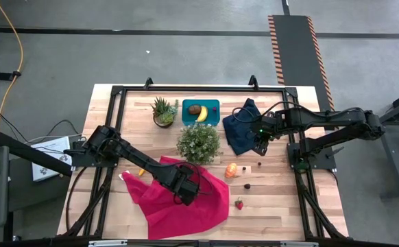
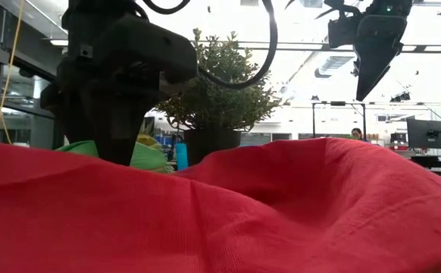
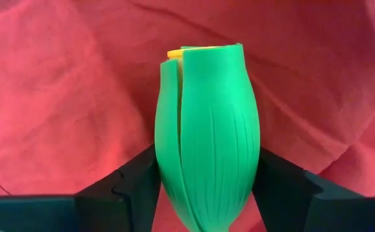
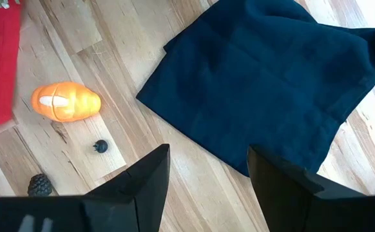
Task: Pick and placing Produce into tupperware
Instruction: Put the green corn into the blue bin
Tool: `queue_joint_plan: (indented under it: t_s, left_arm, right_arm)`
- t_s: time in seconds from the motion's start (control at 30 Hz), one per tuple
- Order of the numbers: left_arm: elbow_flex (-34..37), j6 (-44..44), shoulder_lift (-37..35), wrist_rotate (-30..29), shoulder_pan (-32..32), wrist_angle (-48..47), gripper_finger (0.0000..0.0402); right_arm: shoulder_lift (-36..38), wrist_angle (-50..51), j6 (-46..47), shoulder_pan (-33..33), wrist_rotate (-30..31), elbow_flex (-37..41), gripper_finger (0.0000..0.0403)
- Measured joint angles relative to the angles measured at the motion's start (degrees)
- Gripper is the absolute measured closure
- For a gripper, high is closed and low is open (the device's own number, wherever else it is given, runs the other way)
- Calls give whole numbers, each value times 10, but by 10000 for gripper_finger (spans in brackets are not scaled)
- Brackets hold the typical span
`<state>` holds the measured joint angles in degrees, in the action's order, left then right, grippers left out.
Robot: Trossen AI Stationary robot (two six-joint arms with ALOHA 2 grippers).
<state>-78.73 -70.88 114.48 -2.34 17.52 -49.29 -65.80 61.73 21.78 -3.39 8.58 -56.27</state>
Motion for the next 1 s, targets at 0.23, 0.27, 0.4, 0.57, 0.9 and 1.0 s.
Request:
queue_joint_plan:
  t_s: [0.23, 0.27, 0.4, 0.57, 0.9, 1.0]
  left_arm:
    - [-35, 17, 0, 2, 1, -3, 199]
    - [-42, 20, 0, 0, 1, -3, 203]
    - [-72, 30, 0, -1, 1, -4, 211]
    - [-110, 42, 0, -8, 1, -4, 196]
    - [-182, 82, 0, -14, 1, -6, 210]
    - [-200, 90, 0, -19, 1, -6, 208]
  right_arm:
    - [0, -5, 0, 0, 2, 0, 204]
    - [0, -6, 0, 0, 2, 0, 204]
    - [0, -10, 0, 0, 2, 0, 204]
    - [0, -12, 0, 0, 2, 0, 204]
    - [0, -12, -4, 0, 2, 0, 204]
    - [0, -12, -4, 0, 2, 0, 204]
